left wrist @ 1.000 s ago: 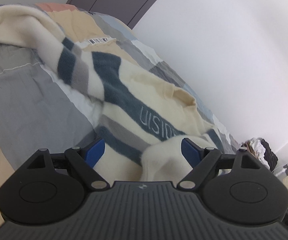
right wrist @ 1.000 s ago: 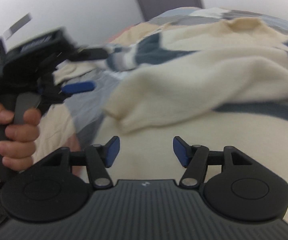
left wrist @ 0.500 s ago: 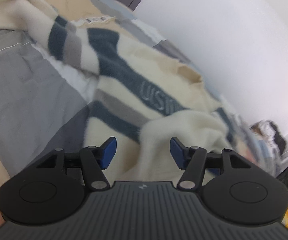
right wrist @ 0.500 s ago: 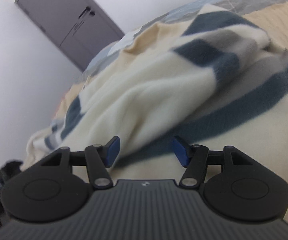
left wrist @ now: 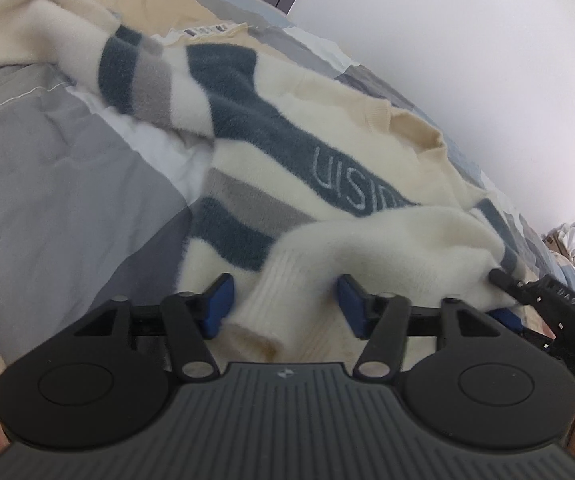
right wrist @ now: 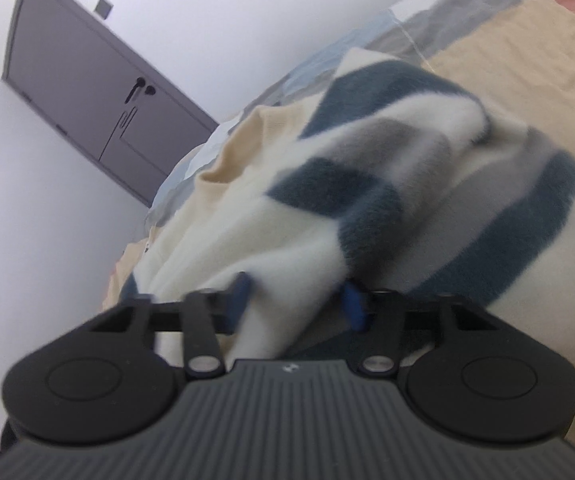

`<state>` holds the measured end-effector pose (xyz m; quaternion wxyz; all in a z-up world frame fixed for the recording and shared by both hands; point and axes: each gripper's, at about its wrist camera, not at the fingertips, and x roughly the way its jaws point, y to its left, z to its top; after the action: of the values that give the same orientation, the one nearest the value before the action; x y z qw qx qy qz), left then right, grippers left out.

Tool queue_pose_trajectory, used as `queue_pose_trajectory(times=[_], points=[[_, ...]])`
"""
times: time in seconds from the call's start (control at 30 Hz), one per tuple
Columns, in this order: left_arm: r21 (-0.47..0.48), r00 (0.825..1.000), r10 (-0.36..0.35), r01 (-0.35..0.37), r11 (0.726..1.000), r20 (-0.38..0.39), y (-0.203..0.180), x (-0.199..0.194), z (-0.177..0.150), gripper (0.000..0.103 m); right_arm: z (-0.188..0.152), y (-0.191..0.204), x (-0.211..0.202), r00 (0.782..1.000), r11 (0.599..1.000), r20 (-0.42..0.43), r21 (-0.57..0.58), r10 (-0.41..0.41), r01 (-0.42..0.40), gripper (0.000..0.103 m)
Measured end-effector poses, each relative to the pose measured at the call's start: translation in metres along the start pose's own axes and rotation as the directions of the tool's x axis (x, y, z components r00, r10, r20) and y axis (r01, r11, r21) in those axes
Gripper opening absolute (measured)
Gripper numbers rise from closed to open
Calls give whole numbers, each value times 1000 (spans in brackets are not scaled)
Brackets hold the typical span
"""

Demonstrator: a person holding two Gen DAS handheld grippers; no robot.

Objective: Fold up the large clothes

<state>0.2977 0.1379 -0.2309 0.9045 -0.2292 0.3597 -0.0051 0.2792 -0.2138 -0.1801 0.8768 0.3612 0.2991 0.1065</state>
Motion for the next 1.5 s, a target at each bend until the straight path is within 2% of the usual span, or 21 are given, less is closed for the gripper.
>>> queue_pose_trajectory(times=[0.03,0.07,0.13,0.27,0.33,0.4,0.47,0.53,0.57,0.63,0.7,0.8,0.87,0.93,0.97,1.03,1.1,1.37,1.5], points=[[0,1000,-15,15,1000,5,-1,-1,1,30,0,3,-1,1000,1000,7,-12,-6,6,24],[-9,999,-33,33,999,9,0,-3,2,26,2,3,-3,1000,1000,11,-23,-1,1,15],[-42,996,-81,83,996,36,3,-9,4,13,5,12,-7,1000,997,27,-72,-12,14,11],[-94,979,-194,200,975,65,8,-24,9,10,8,25,-36,994,982,85,-172,-62,76,10],[-85,968,-239,244,966,70,6,-32,8,9,6,25,-46,989,970,98,-207,-113,132,10],[-69,967,-250,252,965,45,1,-34,5,9,1,23,-54,979,952,95,-233,-180,198,9],[-59,972,-236,236,970,0,-3,-30,-1,9,-7,23,-57,959,912,83,-294,-272,284,9],[-24,980,-190,189,982,-54,-9,-22,-7,9,-13,20,-56,939,882,63,-325,-339,340,9],[-2,985,-156,156,988,-71,-12,-18,-9,9,-15,16,-56,928,873,51,-324,-368,364,5],[49,989,-104,110,993,-102,-19,-12,-12,10,-14,5,-55,915,872,22,-293,-403,392,5],[92,992,-75,85,992,-102,-25,-10,-15,11,-11,1,-59,926,897,17,-243,-378,370,5],[127,995,-60,70,989,-82,-29,-13,-17,14,-11,6,-70,937,904,49,-252,-346,346,5],[132,996,-53,62,989,-67,-29,-16,-17,25,-12,16,-76,946,903,81,-283,-313,323,7],[126,998,-48,54,991,-51,-27,-20,-16,58,-13,29,-78,952,892,120,-332,-282,306,7],[120,998,-57,61,991,-38,-26,-24,-14,61,-15,37,-79,953,883,143,-361,-266,300,7],[109,996,-87,87,990,-7,-24,-32,-9,62,-17,50,-80,959,867,172,-414,-223,276,7],[118,996,-83,80,990,17,-25,-34,-8,62,-20,61,-77,969,861,173,-451,-175,236,7],[157,999,-19,26,987,-43,-31,-15,-15,62,-40,88,-50,996,823,66,-561,-61,88,7],[163,999,-1,9,987,-47,-32,-11,-18,62,-55,97,-32,998,783,17,-619,-66,62,7]])
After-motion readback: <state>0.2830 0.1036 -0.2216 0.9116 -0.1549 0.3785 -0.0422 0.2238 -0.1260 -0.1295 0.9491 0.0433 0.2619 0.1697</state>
